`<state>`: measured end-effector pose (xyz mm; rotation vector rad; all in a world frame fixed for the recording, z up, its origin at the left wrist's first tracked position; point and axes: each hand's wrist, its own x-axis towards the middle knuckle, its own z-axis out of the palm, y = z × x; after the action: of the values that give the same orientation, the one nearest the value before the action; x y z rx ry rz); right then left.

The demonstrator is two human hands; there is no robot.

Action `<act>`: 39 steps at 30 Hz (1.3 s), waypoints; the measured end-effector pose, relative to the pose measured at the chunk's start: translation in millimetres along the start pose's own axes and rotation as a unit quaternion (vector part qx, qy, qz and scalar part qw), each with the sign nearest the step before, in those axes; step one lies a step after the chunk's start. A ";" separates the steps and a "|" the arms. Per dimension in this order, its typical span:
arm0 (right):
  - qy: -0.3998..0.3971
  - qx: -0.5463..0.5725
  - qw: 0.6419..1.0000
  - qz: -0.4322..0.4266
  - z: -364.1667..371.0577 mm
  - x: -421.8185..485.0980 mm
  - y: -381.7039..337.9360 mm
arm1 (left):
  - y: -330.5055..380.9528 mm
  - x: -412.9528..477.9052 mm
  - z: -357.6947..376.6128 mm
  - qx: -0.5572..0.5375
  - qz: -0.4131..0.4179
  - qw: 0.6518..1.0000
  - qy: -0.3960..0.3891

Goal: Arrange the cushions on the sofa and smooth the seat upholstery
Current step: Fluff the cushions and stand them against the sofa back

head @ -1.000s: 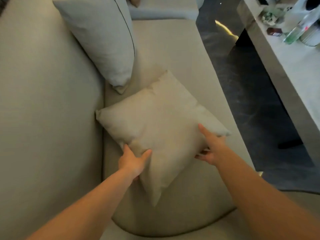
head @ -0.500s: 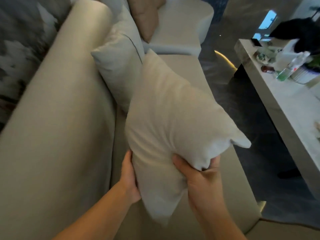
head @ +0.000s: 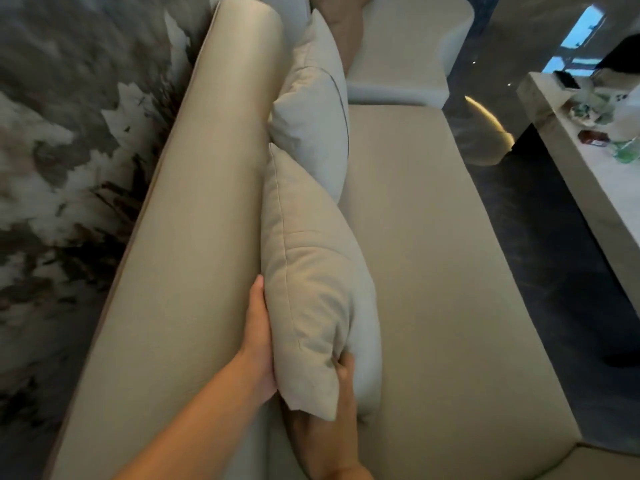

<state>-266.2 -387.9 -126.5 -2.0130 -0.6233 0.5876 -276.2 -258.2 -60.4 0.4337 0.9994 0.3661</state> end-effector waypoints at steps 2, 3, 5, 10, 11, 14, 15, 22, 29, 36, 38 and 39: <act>-0.040 -0.026 0.998 -0.038 1.2 4.8 -4.6 | 7.1 -7.8 8.1 0.121 0.097 0.987 0.038; -0.052 -0.038 0.997 -0.039 -0.2 4.5 -7.8 | 11.5 -14.2 10.7 0.201 0.159 0.965 0.048; -0.084 -0.039 0.994 -0.063 -3.0 -3.9 -9.2 | 23.5 -28.0 16.0 0.432 0.249 0.863 0.082; -0.139 0.008 0.981 -0.136 -41.4 -8.3 -8.1 | 34.7 -36.7 16.4 0.733 0.271 0.622 0.053; -0.083 0.021 0.989 -0.118 -50.8 -1.5 -1.5 | 32.4 -34.6 13.4 0.737 0.273 0.616 0.052; 0.036 -0.007 0.999 -0.006 -68.0 19.7 6.3 | 19.4 -30.8 -0.2 0.727 0.312 0.608 0.060; -0.013 0.010 0.999 0.036 -68.2 25.6 5.1 | 13.0 -30.0 -5.2 0.728 0.324 0.601 0.063; -0.145 0.112 0.970 0.161 -79.5 15.8 -1.9 | 8.1 -24.1 -14.8 0.718 0.338 0.607 0.041; -0.293 -0.240 0.914 0.144 -123.0 -117.5 8.6 | 1.2 -66.3 -45.7 0.659 0.368 0.657 -0.003; -0.267 -0.388 0.881 -0.029 -130.5 -163.7 2.7 | -89.6 -171.9 -111.2 0.805 0.356 0.458 0.123; -0.255 -0.440 0.856 -0.093 -143.8 -181.4 5.9 | -120.2 -201.2 -122.5 0.815 0.326 0.453 0.158; -0.245 -0.466 0.842 -0.114 -148.6 -194.2 9.0 | -134.3 -215.4 -125.4 0.814 0.307 0.463 0.172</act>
<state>-319.1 -608.5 -34.6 -2.6100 -1.6974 0.7402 -477.9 -454.9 -31.8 2.6607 1.3135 -0.0335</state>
